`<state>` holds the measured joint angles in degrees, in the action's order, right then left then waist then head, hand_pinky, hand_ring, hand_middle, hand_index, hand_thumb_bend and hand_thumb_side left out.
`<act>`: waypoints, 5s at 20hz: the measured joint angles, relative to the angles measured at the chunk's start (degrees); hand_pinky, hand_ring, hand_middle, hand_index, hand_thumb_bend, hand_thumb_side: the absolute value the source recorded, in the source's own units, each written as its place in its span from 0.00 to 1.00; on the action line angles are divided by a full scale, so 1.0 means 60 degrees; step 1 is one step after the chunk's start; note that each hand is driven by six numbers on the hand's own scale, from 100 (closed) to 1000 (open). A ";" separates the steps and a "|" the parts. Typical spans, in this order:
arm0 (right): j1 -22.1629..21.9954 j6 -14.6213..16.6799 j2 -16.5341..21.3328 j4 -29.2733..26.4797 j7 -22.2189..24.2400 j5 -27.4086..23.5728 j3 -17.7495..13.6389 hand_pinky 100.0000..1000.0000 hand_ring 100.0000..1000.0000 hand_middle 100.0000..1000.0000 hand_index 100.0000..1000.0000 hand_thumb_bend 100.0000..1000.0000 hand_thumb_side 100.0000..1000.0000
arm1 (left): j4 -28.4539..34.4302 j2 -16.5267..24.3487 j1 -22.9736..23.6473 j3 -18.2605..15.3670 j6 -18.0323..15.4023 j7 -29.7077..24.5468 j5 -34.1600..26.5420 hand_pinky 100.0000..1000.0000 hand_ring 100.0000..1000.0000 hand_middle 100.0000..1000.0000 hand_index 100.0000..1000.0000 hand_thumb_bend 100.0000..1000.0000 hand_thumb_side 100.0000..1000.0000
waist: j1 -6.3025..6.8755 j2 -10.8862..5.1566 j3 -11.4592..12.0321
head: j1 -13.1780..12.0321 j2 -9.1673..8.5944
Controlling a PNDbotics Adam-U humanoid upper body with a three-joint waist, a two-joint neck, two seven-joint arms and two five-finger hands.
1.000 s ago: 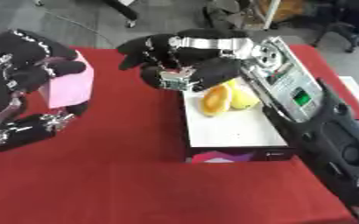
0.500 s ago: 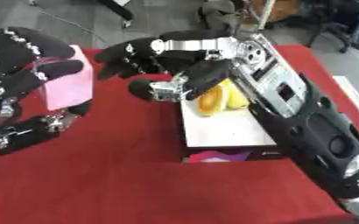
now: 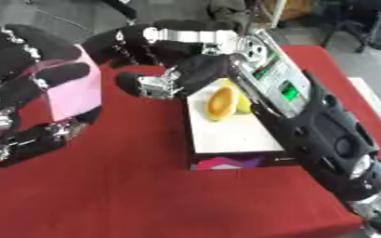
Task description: Pick up the objects with one hand, pass them to the other hand, and then place them into the box on the other side of the table.
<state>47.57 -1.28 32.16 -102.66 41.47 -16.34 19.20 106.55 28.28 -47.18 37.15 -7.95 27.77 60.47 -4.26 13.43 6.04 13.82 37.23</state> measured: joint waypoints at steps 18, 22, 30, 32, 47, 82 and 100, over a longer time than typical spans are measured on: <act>-0.0036 -0.0140 -0.0058 0.0041 0.1670 -0.0896 -0.0045 1.00 1.00 0.87 1.00 0.00 0.42 | 0.0125 -0.0184 -0.0034 0.0132 -0.0253 0.0171 0.0292 0.65 0.63 0.62 0.53 0.00 0.00 | -0.0015 0.0001 0.0037 | 0.0069 0.0000; -0.0036 -0.0163 -0.0058 0.0041 0.1700 -0.0938 -0.0075 1.00 1.00 0.87 1.00 0.00 0.47 | 0.0124 -0.0250 -0.0037 0.0135 -0.0270 0.0188 0.0292 0.64 0.63 0.62 0.53 0.00 0.00 | -0.0015 0.0001 0.0037 | 0.0080 0.0000; -0.0036 -0.0115 -0.0060 0.0043 0.1727 -0.0965 -0.0066 1.00 1.00 0.88 1.00 0.00 0.51 | -0.0016 -0.0373 -0.0111 0.0247 -0.0374 0.0140 0.0331 0.64 0.63 0.61 0.53 0.00 0.00 | -0.0044 0.0002 0.0032 | 0.0129 0.0000; -0.0036 -0.0096 -0.0080 0.0043 0.1727 -0.0978 -0.0064 1.00 1.00 0.88 1.00 0.00 0.51 | -0.0072 -0.0430 -0.0126 0.0264 -0.0402 0.0141 0.0331 0.64 0.63 0.61 0.53 0.00 0.00 | -0.0044 0.0002 0.0031 | 0.0151 0.0000; -0.0030 0.0141 -0.0153 0.0042 0.1741 -0.0944 0.0084 1.00 1.00 0.88 1.00 0.00 0.47 | -0.0250 -0.0755 -0.0212 0.0420 -0.0486 0.0212 0.0375 0.64 0.63 0.61 0.53 0.00 0.00 | -0.0083 0.0002 0.0046 | 0.0159 0.0000; -0.0149 -0.1470 -0.0217 0.0103 0.0550 -0.1945 0.0215 1.00 0.96 0.13 0.59 0.00 0.36 | -0.0481 -0.1010 -0.0201 0.0281 0.0416 0.0023 0.0788 0.72 0.74 0.72 0.81 0.71 0.00 | -0.0119 0.0002 0.0061 | 0.0206 -0.0001; -0.0211 -0.1667 -0.0181 0.0112 0.0011 -0.2042 0.0098 1.00 0.95 0.10 0.54 0.00 0.35 | -0.0294 -0.0862 0.0254 -0.0181 0.2026 0.0063 0.1408 0.74 0.77 0.76 0.91 1.00 0.03 | -0.0090 0.0001 0.0058 | 0.0282 -0.0016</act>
<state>46.31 -11.28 31.07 -101.99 41.54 -28.59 19.79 104.79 23.11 -45.66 36.06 4.21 28.14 68.92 -4.80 13.44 6.38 15.52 37.14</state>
